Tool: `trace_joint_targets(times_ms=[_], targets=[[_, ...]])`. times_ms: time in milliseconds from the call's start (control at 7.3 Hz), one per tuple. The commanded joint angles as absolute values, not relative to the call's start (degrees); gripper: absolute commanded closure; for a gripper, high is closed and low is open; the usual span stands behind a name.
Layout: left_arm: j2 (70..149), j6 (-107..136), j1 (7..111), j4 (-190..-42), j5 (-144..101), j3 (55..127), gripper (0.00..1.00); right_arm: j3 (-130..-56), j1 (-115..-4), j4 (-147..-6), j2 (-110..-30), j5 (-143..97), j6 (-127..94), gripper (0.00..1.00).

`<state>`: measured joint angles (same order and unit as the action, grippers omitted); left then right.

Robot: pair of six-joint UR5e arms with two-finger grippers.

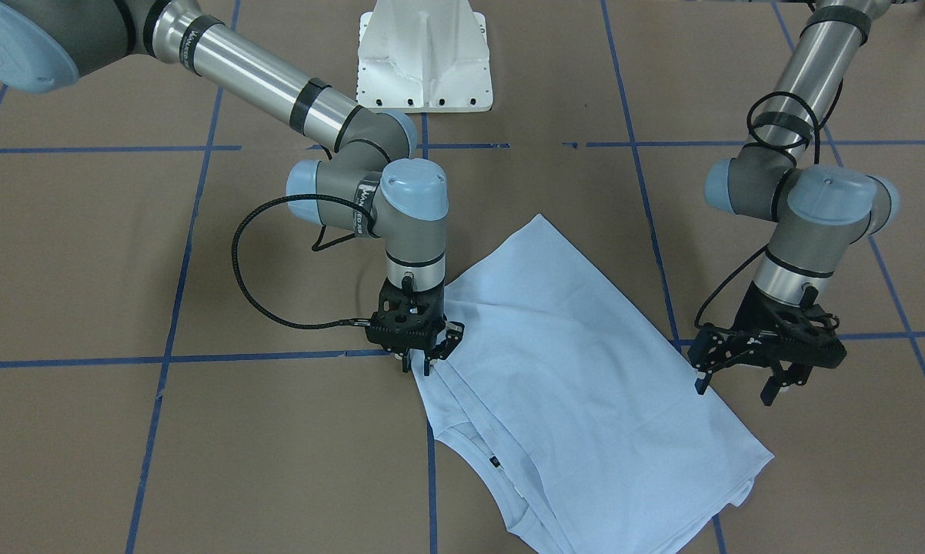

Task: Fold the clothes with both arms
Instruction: 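Move the right gripper to the collar and grasp it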

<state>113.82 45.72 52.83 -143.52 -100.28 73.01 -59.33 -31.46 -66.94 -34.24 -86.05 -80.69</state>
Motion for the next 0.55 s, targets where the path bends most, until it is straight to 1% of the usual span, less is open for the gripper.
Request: trace_joint_targets(times_ms=[0,137,411], targets=[[113.8,45.7,52.7,-143.5,-100.3,72.9,0.00,-59.4,-31.6,-67.1,-34.3,-86.0,-80.8,1.00],[113.8,45.7,52.7,-143.5,-100.3,72.9,0.00,-59.7,-31.6,-67.1,-34.2,-85.5,-80.9,1.00],[113.8,45.7,52.7,-143.5,-100.3,73.1,0.00,-63.5,-31.9,-67.2,-34.6,-85.8,-80.9,1.00]])
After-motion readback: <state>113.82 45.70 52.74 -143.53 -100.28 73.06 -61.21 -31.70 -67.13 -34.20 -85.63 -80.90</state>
